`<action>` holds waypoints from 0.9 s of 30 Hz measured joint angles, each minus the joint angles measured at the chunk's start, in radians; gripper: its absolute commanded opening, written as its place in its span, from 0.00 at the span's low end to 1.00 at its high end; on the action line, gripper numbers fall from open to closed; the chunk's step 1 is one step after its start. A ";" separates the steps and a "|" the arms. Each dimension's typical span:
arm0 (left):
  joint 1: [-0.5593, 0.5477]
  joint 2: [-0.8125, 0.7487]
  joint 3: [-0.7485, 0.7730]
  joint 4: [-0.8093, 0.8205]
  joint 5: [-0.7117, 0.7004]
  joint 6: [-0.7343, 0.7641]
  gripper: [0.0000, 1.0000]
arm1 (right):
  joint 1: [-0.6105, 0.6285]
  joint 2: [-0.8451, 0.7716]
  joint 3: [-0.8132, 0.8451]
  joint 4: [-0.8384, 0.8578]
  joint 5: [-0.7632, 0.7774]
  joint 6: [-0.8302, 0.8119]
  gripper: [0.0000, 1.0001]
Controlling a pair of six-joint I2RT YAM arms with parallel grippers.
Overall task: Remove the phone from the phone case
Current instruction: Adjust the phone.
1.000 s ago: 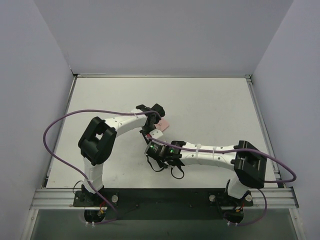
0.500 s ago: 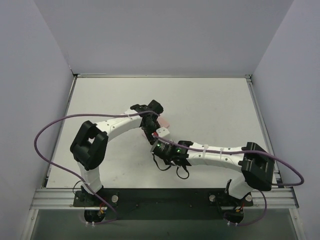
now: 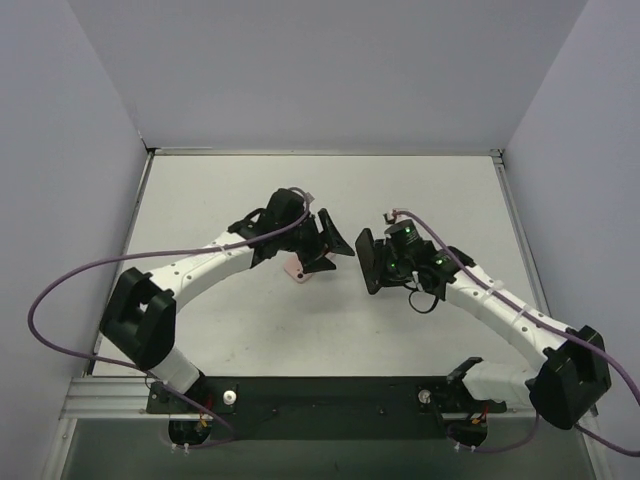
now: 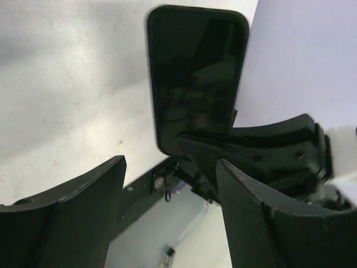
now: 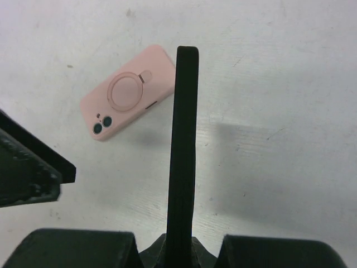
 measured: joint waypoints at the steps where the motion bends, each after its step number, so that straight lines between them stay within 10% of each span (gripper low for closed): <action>1: 0.006 -0.029 -0.042 0.046 -0.008 -0.001 0.91 | -0.039 -0.016 -0.006 0.004 -0.050 0.005 0.00; 10: 0.138 -0.211 -0.175 0.190 -0.016 0.044 0.88 | -0.307 -0.111 -0.120 0.233 -0.528 0.219 0.00; 27: 0.182 -0.142 -0.385 0.888 0.327 -0.195 0.86 | -0.328 -0.054 -0.277 0.836 -0.897 0.639 0.00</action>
